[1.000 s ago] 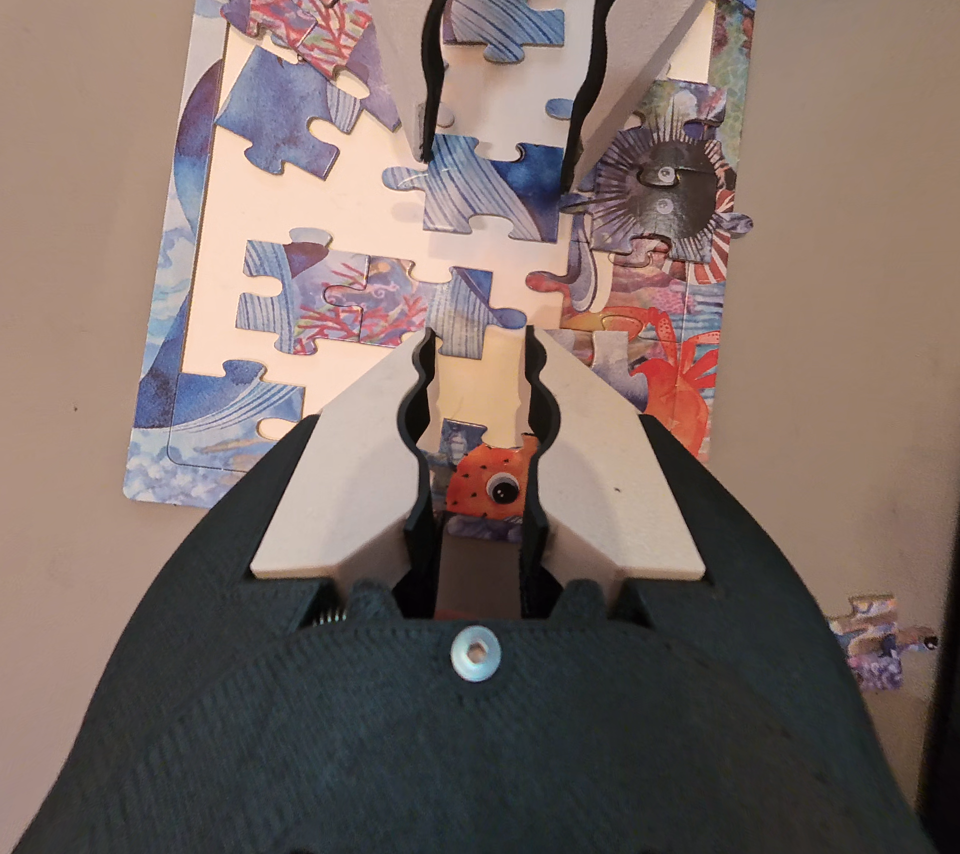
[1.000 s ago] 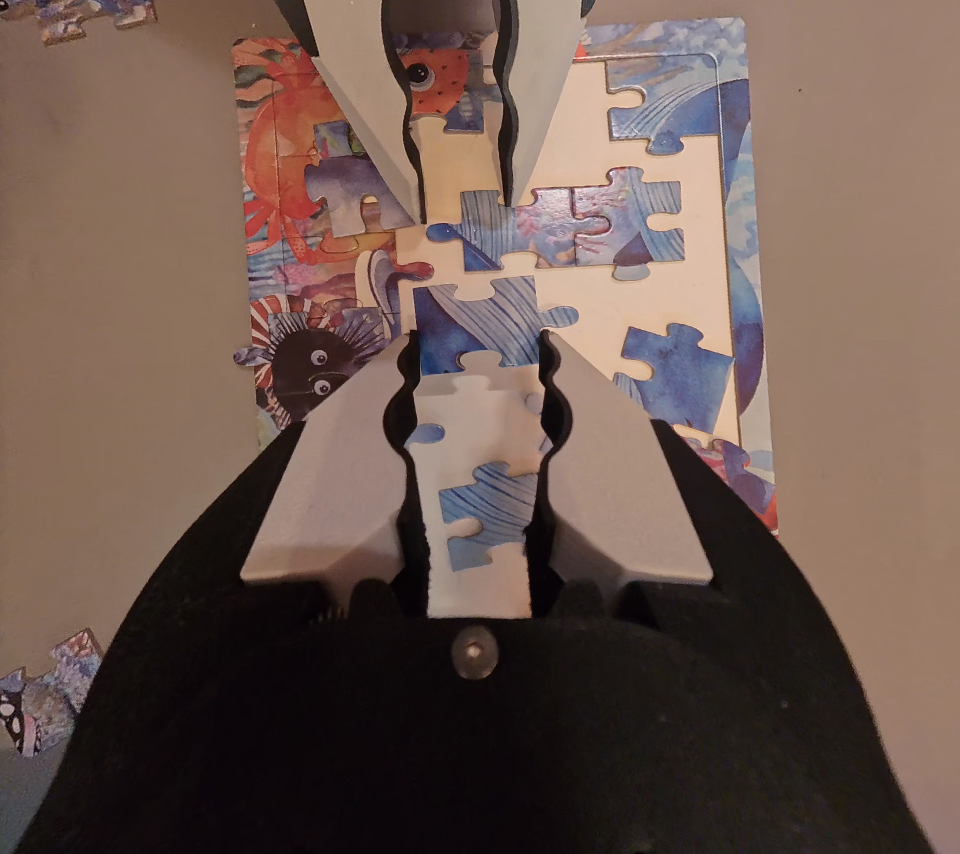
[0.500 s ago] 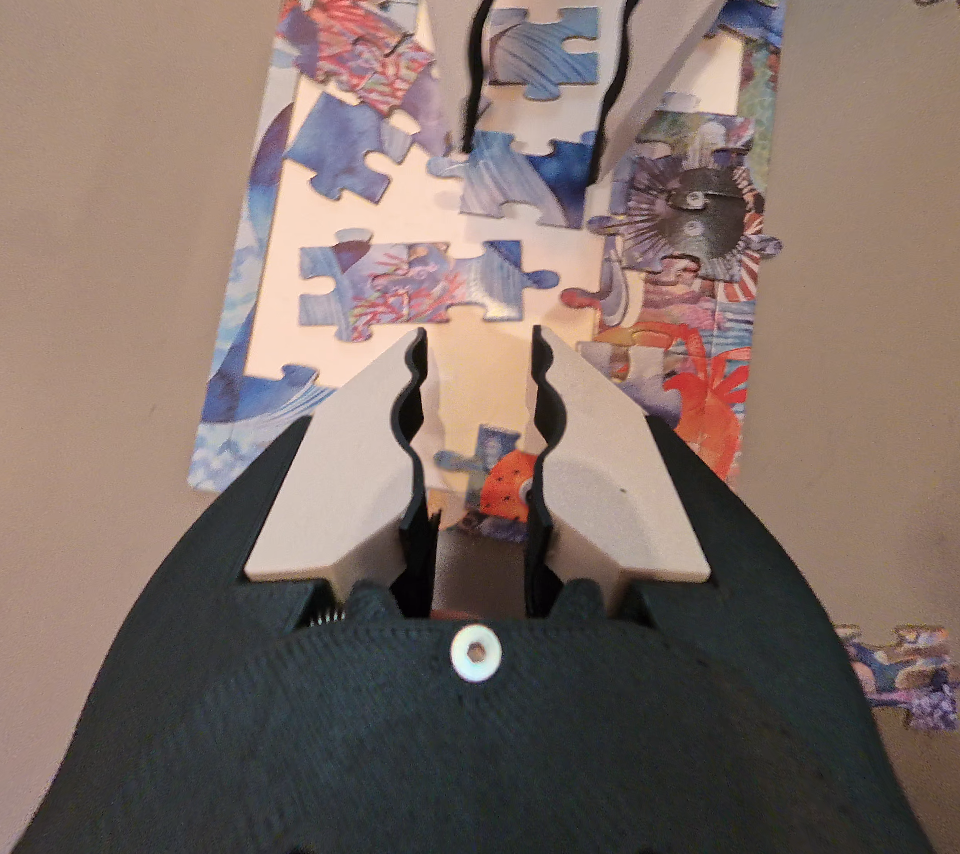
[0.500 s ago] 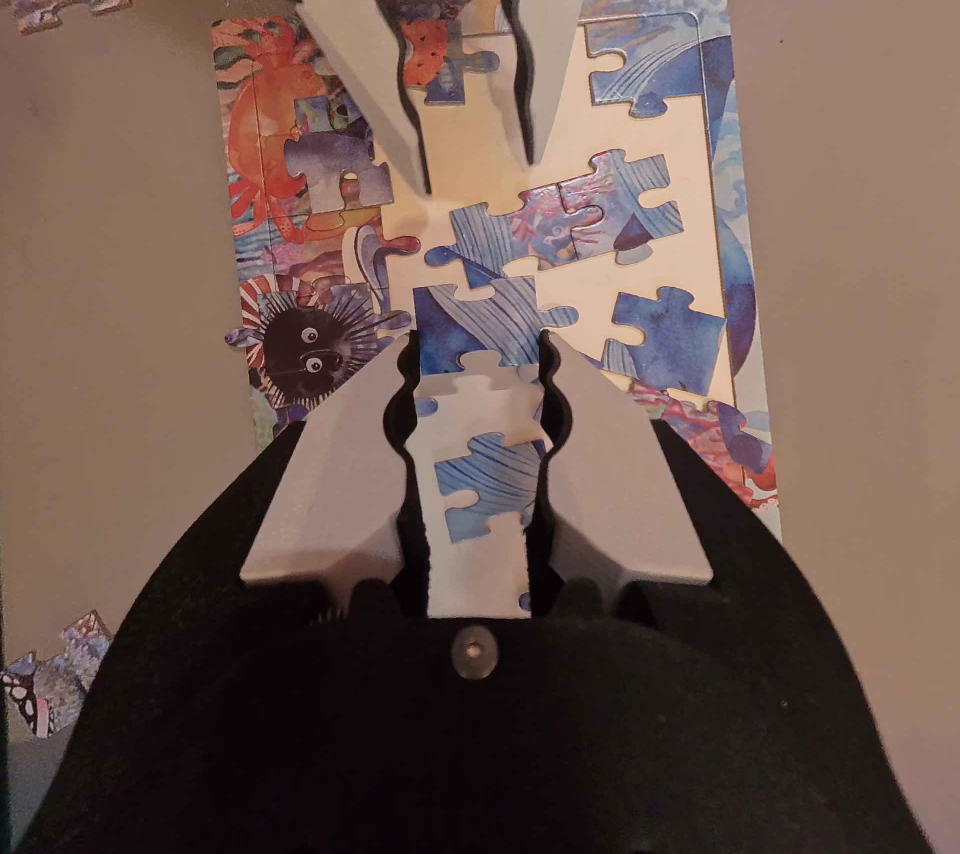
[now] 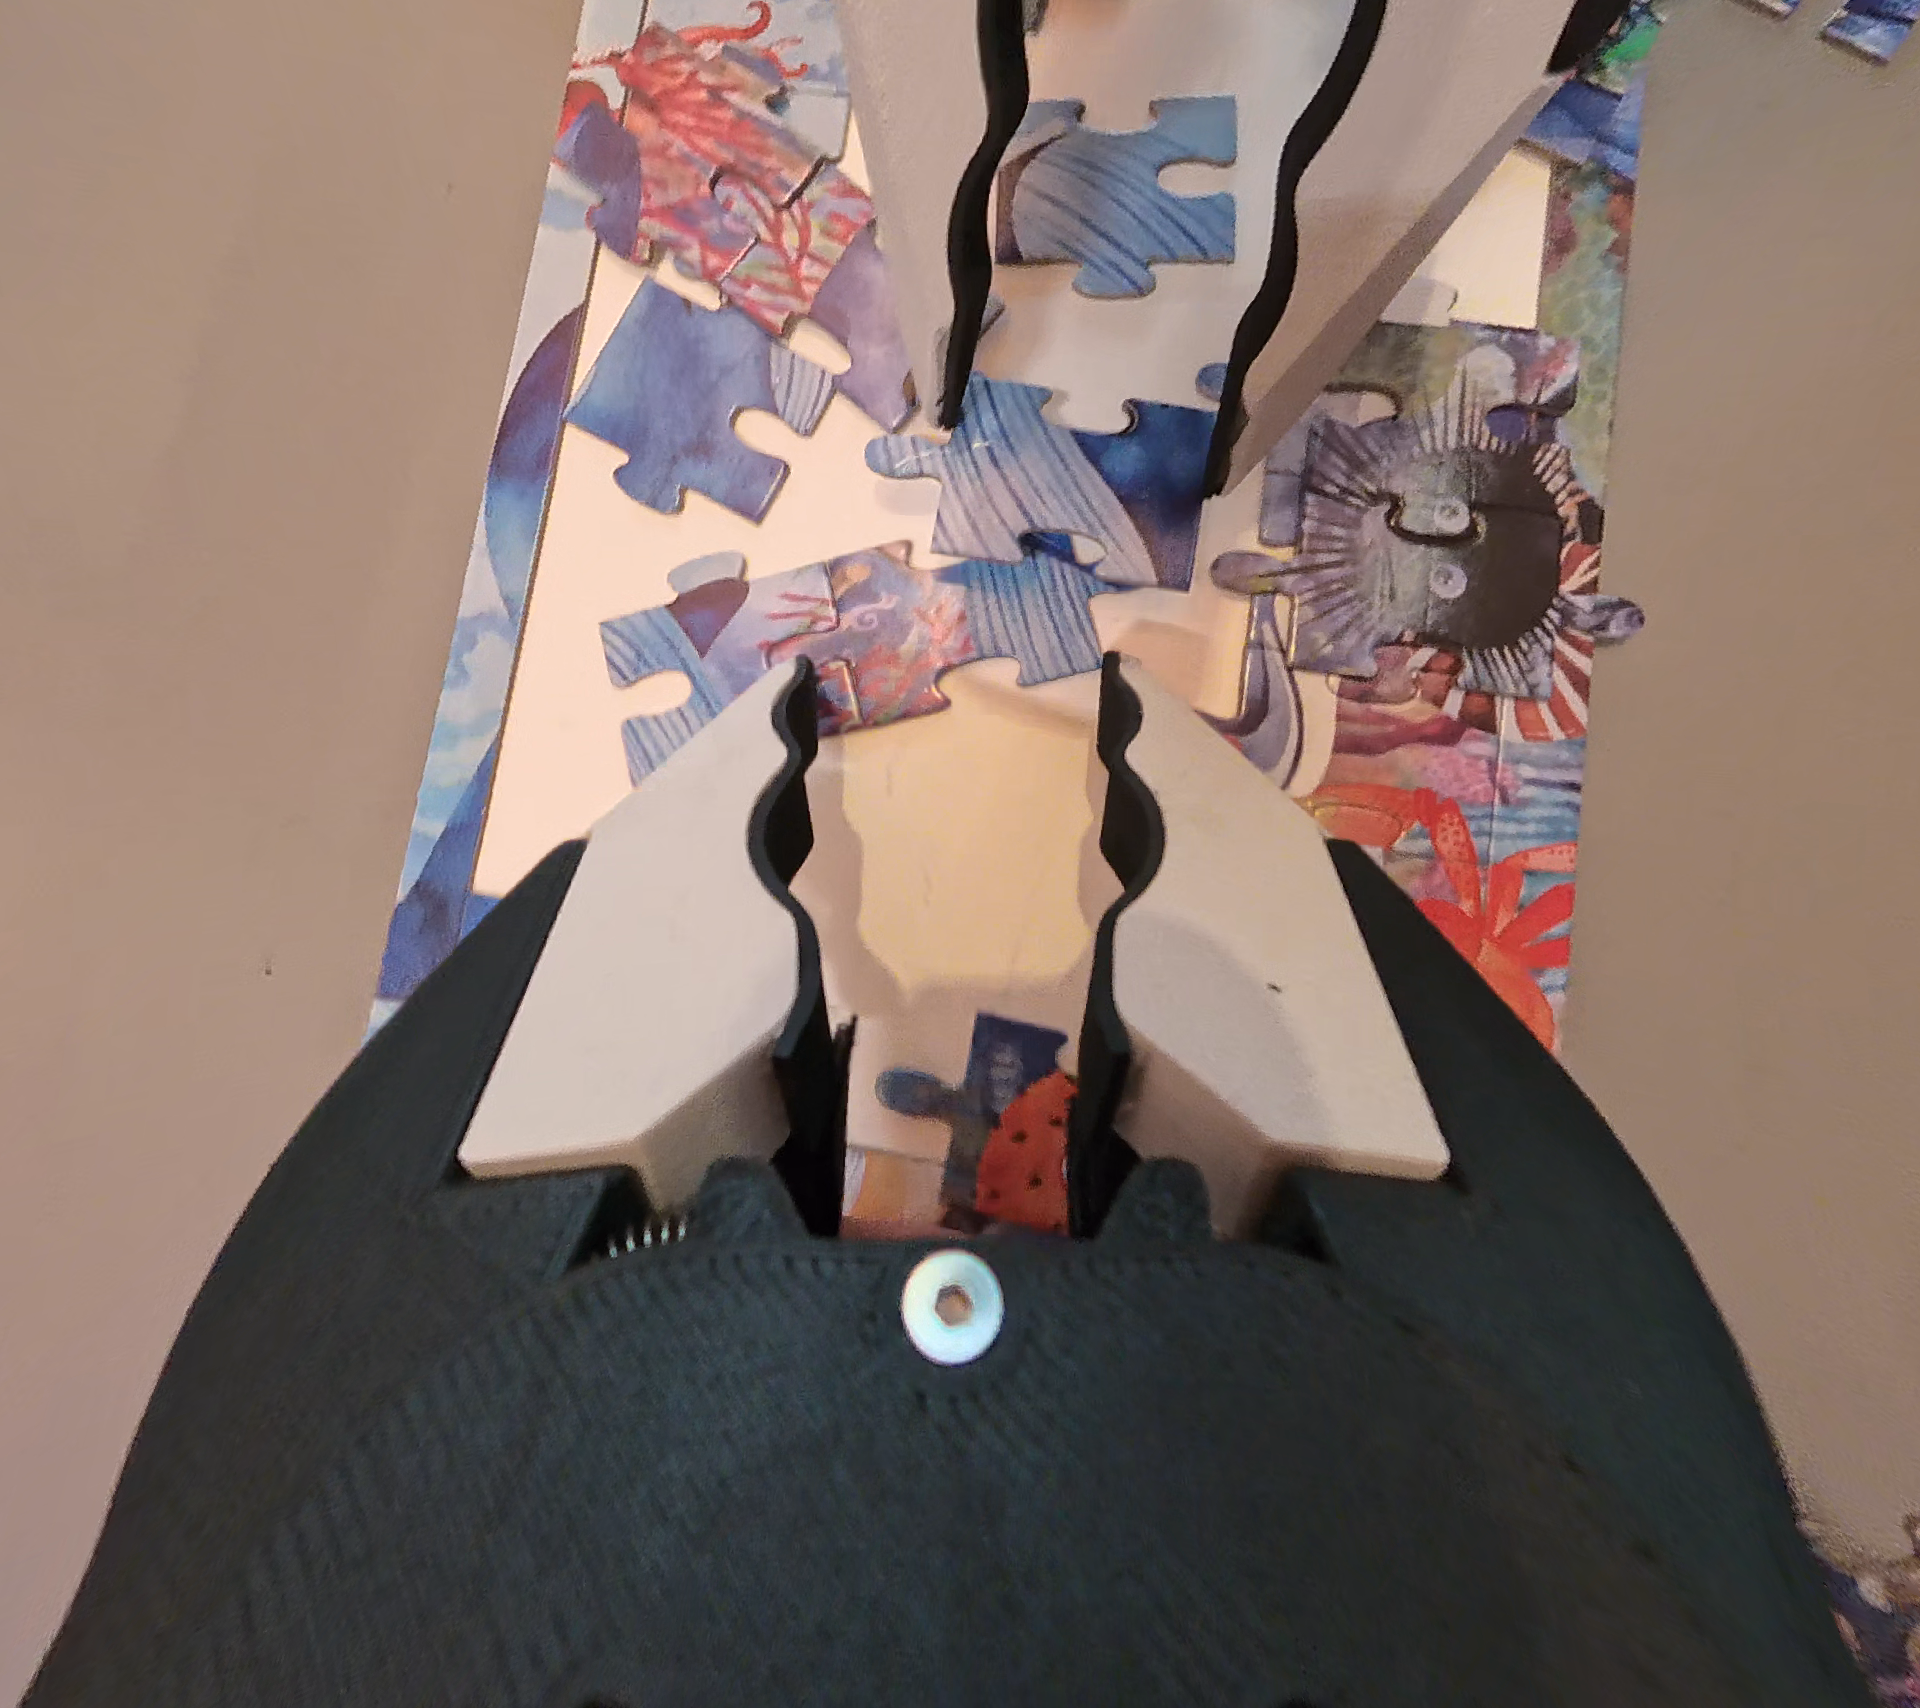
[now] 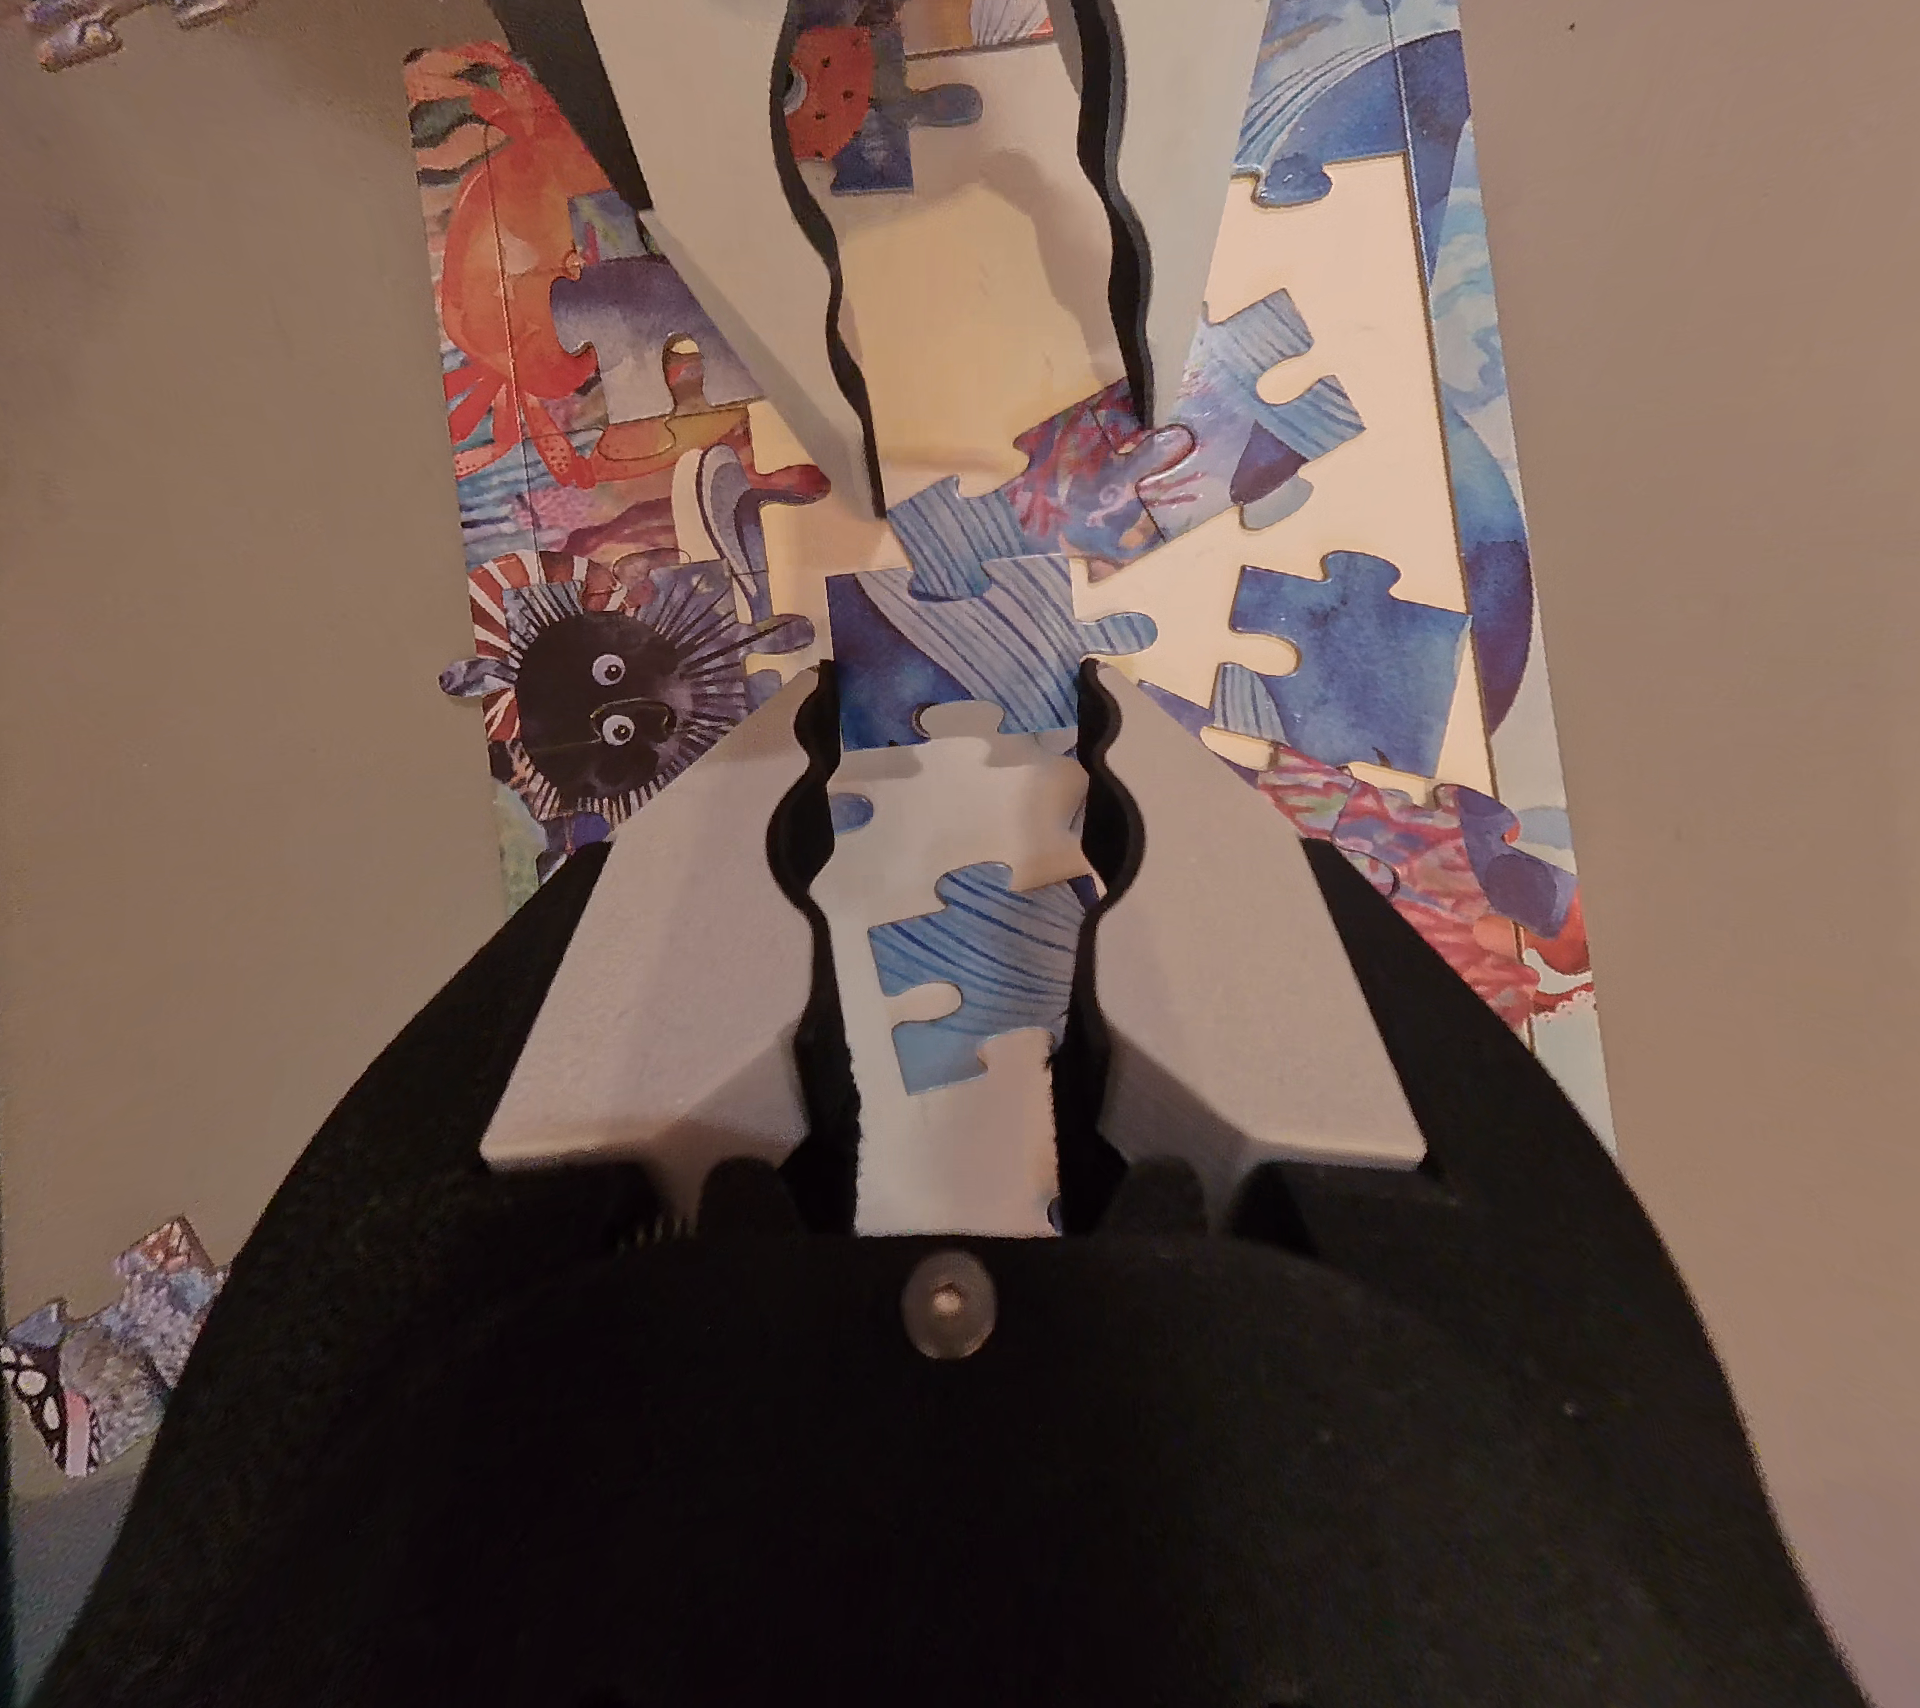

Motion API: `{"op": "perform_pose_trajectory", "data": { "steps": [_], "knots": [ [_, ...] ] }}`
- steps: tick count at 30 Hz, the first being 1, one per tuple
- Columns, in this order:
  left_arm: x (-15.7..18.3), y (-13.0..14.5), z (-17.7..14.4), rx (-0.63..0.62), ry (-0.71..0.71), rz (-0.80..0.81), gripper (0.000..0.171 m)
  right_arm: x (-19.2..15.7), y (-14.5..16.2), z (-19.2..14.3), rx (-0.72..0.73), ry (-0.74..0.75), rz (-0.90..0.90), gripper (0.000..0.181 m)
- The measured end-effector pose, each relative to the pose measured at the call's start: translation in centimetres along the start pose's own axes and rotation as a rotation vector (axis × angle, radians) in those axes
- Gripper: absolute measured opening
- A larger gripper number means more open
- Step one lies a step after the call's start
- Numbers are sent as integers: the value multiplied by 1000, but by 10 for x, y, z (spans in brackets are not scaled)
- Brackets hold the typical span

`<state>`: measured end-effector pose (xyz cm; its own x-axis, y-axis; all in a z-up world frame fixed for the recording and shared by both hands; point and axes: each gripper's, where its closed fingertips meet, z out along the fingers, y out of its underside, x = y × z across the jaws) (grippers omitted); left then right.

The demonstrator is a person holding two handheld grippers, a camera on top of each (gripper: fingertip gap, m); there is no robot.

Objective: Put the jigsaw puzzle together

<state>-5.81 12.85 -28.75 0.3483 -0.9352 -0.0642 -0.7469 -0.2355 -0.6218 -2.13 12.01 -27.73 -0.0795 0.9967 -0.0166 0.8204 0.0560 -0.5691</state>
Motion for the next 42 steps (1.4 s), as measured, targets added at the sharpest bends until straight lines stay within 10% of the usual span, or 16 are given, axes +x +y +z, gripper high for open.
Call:
{"op": "perform_pose_trajectory", "data": {
  "steps": [13, 42],
  "knots": [
    [-46, 63, -58, -82, -133, -123, 47, -1, -36, 5, 46, 34, -78, 44],
    [1, 80, -72, -156, 76, -120, 63, 11, -87, 60, -9, -9, -56, 44]
  ]
}}
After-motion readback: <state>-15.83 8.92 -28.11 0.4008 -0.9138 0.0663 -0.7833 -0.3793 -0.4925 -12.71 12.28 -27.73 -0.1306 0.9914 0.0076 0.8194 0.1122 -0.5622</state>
